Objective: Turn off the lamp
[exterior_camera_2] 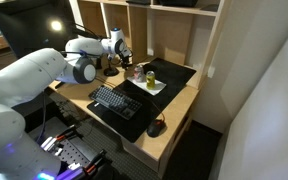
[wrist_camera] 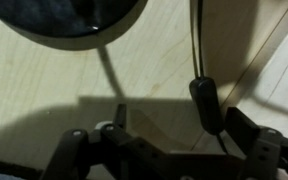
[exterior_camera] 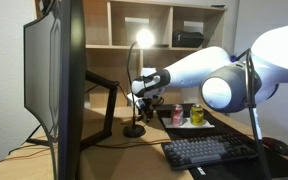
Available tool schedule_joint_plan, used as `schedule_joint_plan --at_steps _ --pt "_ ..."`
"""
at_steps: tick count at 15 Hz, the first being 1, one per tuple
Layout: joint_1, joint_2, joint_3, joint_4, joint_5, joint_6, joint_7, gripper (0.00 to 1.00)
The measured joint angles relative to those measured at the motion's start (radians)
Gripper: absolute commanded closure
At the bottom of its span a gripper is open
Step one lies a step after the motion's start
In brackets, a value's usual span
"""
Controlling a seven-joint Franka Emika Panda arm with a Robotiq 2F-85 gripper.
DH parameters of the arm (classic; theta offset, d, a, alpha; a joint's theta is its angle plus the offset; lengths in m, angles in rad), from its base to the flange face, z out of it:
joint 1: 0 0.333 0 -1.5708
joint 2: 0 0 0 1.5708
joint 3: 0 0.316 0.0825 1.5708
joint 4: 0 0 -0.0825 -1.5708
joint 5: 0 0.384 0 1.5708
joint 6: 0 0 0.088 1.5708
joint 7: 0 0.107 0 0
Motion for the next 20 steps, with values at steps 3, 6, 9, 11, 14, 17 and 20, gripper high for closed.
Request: schedule_joint_plan --at_steps 3,6,9,11,14,17,20 --pt "-0.006 0.0 0.004 -0.025 0.0 0.057 0.0 0.0" --pt "-0.012 0.0 0.018 -0.036 0.002 0.064 -0.019 0.0" --pt "-0.019 -0.001 0.036 -0.036 0.002 0.058 -0.043 0.0" --pt "-0.02 -0.002 0.039 -0.033 0.001 0.028 -0.045 0.0" --pt "-0.019 -0.004 0.039 -0.011 -0.005 -0.085 -0.045 0.0" --pt "-0.016 -0.004 0.038 0.004 -0.019 -0.204 -0.047 0.0" --pt "-0.012 -0.004 0.035 0.013 -0.03 -0.272 -0.047 0.0"
